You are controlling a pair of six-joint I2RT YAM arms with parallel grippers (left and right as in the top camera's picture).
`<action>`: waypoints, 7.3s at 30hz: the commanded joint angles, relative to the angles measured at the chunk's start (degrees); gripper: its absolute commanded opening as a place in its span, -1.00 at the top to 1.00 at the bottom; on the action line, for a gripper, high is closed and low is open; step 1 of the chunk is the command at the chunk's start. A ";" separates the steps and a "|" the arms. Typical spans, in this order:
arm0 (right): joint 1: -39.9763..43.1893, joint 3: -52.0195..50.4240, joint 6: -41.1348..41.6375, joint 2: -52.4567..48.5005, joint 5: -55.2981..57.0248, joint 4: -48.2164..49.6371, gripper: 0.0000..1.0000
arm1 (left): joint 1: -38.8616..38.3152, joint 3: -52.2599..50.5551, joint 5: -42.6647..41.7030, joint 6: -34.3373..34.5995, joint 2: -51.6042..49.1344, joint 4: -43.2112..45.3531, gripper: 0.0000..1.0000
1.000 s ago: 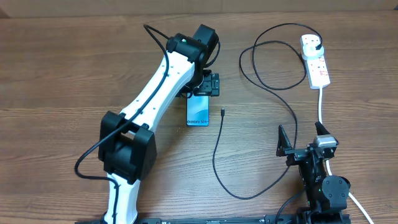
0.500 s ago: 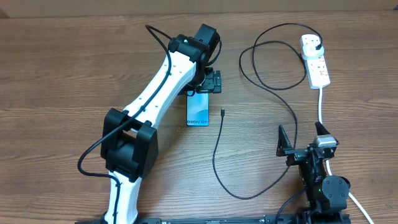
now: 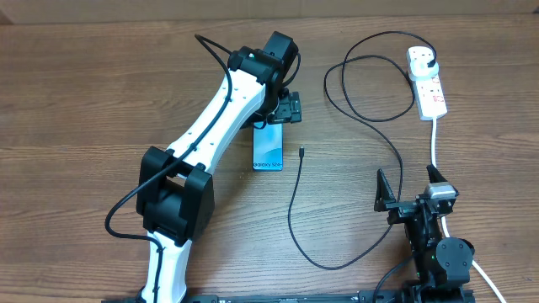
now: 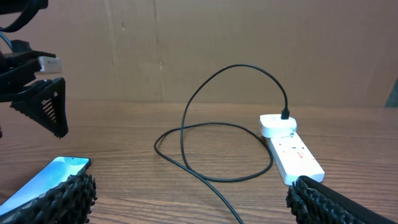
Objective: Plug charger to phone and switch on socket
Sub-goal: 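Lower the open left gripper down onto the phone's top edge, then close the left gripper on the phone's top end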
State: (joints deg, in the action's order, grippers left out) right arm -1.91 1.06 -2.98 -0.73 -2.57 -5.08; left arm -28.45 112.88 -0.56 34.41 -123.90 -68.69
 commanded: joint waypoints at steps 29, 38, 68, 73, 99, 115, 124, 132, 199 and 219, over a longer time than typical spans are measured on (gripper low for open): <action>0.17 -0.61 -0.07 0.57 -0.04 0.42 -1.00 | -0.81 -6.91 6.60 0.31 -1.46 4.74 -1.00; 0.17 -0.61 -0.07 0.57 -0.04 0.42 -1.00 | -0.90 -7.58 6.56 0.37 -1.46 6.82 -1.00; 0.17 -0.61 -0.07 0.57 -0.04 0.42 -1.00 | -1.75 -13.42 6.27 -2.86 -1.49 12.26 -1.00; 0.17 -0.61 -0.07 0.57 -0.04 0.42 -1.00 | -1.77 -13.42 6.32 -3.10 -1.68 12.37 -1.00; 0.17 -0.61 -0.07 0.57 -0.04 0.42 -1.00 | -1.55 -13.42 4.96 -4.37 -6.27 12.15 -1.00; 0.17 -0.61 -0.07 0.57 -0.07 0.44 -1.00 | -0.48 -13.42 4.42 -4.85 -7.80 11.56 -0.90; 0.17 -0.61 -0.09 0.57 -0.04 0.44 -1.00 | -0.61 -13.42 4.57 -4.85 -8.00 11.54 -0.95; 0.17 -0.61 -0.07 0.57 -0.04 0.42 -1.00 | -0.61 -13.42 4.59 -4.90 -8.00 11.56 -0.95; 0.17 -0.61 -0.07 0.57 -0.04 0.44 -1.00 | -0.33 -14.05 4.61 -6.14 -8.00 12.28 -0.70; 0.17 -0.61 -0.07 0.57 -0.07 0.44 -1.00 | -0.33 -14.05 4.57 -6.12 -8.00 12.63 -0.56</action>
State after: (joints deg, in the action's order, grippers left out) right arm -1.91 1.06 -3.01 -0.73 -2.57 -5.10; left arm -29.21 99.88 2.02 29.36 -129.58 -55.86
